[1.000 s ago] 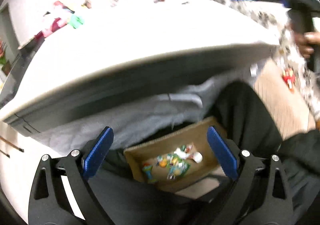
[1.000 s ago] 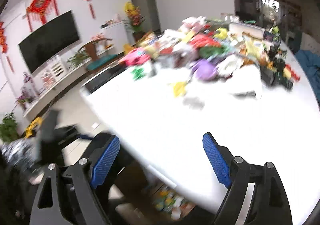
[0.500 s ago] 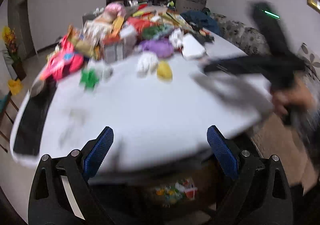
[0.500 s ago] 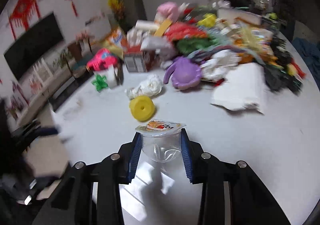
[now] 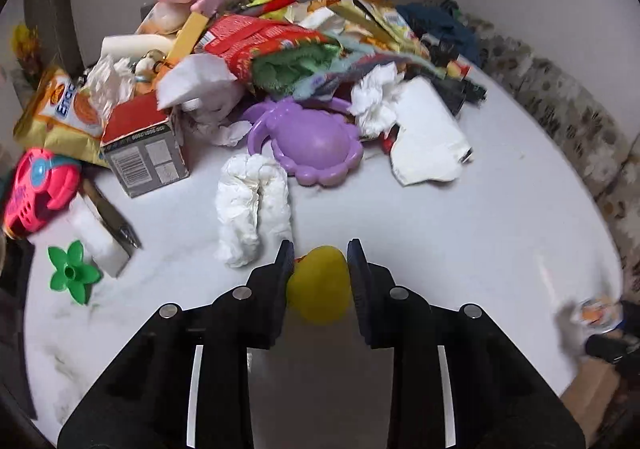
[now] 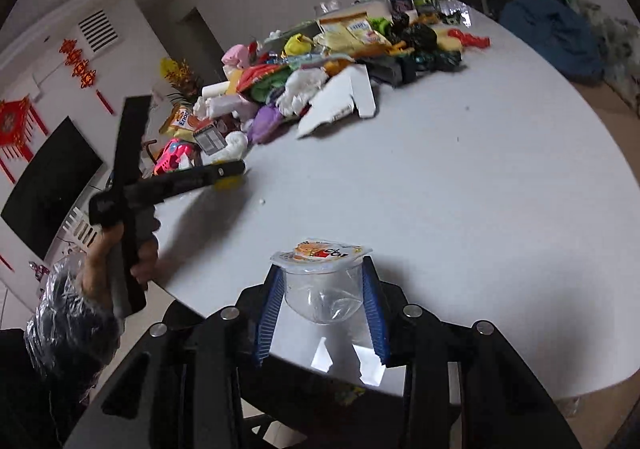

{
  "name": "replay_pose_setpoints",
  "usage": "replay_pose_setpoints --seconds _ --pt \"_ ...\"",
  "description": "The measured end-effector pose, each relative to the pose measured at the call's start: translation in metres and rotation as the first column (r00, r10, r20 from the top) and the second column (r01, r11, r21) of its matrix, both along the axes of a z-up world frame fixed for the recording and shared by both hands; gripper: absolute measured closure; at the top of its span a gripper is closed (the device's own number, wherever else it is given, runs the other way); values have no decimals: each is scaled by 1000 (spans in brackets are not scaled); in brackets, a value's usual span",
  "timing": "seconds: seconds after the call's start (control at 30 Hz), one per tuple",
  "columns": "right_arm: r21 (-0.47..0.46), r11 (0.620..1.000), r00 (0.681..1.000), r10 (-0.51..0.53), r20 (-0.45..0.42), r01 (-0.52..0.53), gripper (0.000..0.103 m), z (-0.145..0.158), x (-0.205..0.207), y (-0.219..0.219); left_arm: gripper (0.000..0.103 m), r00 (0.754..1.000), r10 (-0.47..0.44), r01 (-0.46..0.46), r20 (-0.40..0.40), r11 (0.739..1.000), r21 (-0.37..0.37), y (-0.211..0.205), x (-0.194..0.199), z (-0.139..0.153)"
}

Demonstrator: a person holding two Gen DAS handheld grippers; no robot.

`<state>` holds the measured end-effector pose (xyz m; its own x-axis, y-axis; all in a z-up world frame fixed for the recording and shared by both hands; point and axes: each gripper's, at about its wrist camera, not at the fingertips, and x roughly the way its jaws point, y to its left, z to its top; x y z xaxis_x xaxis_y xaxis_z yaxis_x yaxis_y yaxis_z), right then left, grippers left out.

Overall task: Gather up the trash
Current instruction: 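Grasp yellow toy with left tool while right tool grasps clear jelly cup, drop both in box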

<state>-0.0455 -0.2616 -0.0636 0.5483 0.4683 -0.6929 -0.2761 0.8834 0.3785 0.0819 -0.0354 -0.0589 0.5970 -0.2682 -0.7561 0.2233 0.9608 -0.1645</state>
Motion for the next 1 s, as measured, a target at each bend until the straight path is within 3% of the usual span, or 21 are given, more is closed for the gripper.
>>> replay_pose_setpoints --seconds 0.2,0.3,0.4,0.53,0.63,0.7,0.73,0.77,0.8,0.83,0.9,1.0 --pt "35 998 998 48 42 -49 65 13 -7 17 76 983 -57 71 177 995 -73 26 -68 64" --pt "48 993 991 108 81 -112 65 29 -16 33 76 954 -102 123 281 991 -57 37 -113 98" --pt "54 976 975 205 82 -210 65 36 -32 54 75 936 -185 197 299 980 -10 41 -158 102" --pt "55 930 932 363 2 -363 65 19 -62 88 75 935 -287 286 207 957 35 46 -205 63" --pt "29 903 898 428 -105 -428 65 -13 -72 111 75 939 -330 327 102 944 42 51 -225 15" --pt "11 894 877 441 -189 -447 63 -40 -71 122 74 939 -344 344 -19 938 30 52 -222 -31" --pt "-4 893 869 437 -232 -450 55 -57 -69 127 62 936 -343 346 -82 938 25 54 -218 -54" --pt "-16 893 863 429 -268 -449 38 -72 -68 130 51 934 -338 343 -118 939 23 55 -214 -70" --pt "-36 895 858 413 -306 -444 35 -88 -66 132 27 934 -324 332 -149 943 27 56 -210 -89" --pt "-53 895 852 402 -336 -443 35 -98 -65 133 22 935 -309 319 -175 947 33 58 -206 -109" --pt "-71 893 847 394 -358 -445 36 -102 -70 132 22 929 -294 306 -226 952 22 64 -200 -130" --pt "-41 892 860 420 -290 -450 36 -66 -78 120 22 931 -278 286 -238 958 -4 73 -200 -127"
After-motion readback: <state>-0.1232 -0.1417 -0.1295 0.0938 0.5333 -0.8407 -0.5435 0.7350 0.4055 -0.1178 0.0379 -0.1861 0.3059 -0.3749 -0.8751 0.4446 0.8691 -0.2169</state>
